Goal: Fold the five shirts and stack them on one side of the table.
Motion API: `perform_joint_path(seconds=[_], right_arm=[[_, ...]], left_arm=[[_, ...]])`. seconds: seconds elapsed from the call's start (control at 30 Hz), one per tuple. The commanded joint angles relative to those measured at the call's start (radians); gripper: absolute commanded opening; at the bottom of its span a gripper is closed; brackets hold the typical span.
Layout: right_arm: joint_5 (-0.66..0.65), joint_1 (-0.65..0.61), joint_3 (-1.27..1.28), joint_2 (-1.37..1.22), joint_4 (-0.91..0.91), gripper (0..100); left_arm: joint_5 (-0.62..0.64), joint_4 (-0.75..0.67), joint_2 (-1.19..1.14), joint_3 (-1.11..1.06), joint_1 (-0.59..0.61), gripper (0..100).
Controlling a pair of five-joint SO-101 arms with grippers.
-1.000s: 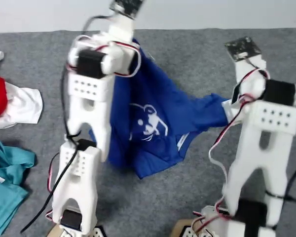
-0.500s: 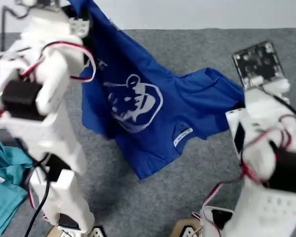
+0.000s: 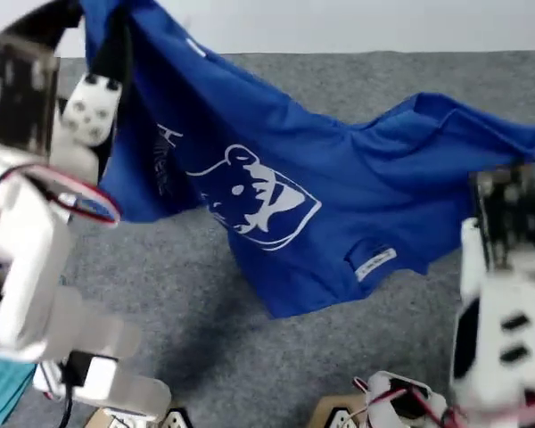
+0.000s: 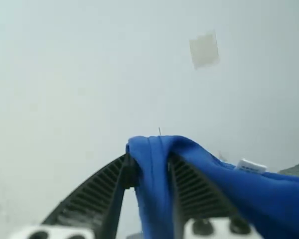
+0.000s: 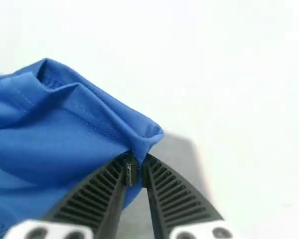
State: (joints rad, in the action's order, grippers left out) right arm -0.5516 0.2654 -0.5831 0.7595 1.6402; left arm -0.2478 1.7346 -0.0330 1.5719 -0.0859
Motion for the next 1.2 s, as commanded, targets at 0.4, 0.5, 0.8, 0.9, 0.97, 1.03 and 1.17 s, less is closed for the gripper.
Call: perform_joint_path(seconds=[0.4, 0.5, 0.8, 0.9, 0.97, 1.03, 1.17], right_arm=[[-0.08, 0.179, -0.226, 0.001, -0.168, 0.9], [-0.08, 0.18, -0.239, 0.001, -0.173, 0.9], [-0.147, 0.18, -0.239, -0.001, -0.166, 0.9], [-0.15, 0.18, -0.239, -0.005, -0.166, 0.9], [-0.15, 0.182, -0.239, -0.007, -0.165, 0.9], [-0.163, 0.183, -0.239, -0.008, -0.168, 0.9], [-0.184, 0.183, -0.239, -0.012, -0.173, 0.9]], left_arm=[[-0.269, 0.018, 0.192, 0.024, 0.012, 11], [-0.267, 0.018, 0.193, 0.024, 0.028, 11], [-0.261, 0.021, 0.249, -0.188, 0.149, 11], [-0.261, 0.021, 0.339, -0.403, 0.158, 11], [-0.261, 0.021, 0.427, -0.584, 0.158, 11], [-0.261, 0.02, 0.526, -0.785, 0.158, 11], [-0.264, 0.015, 0.741, -1.17, 0.157, 11]])
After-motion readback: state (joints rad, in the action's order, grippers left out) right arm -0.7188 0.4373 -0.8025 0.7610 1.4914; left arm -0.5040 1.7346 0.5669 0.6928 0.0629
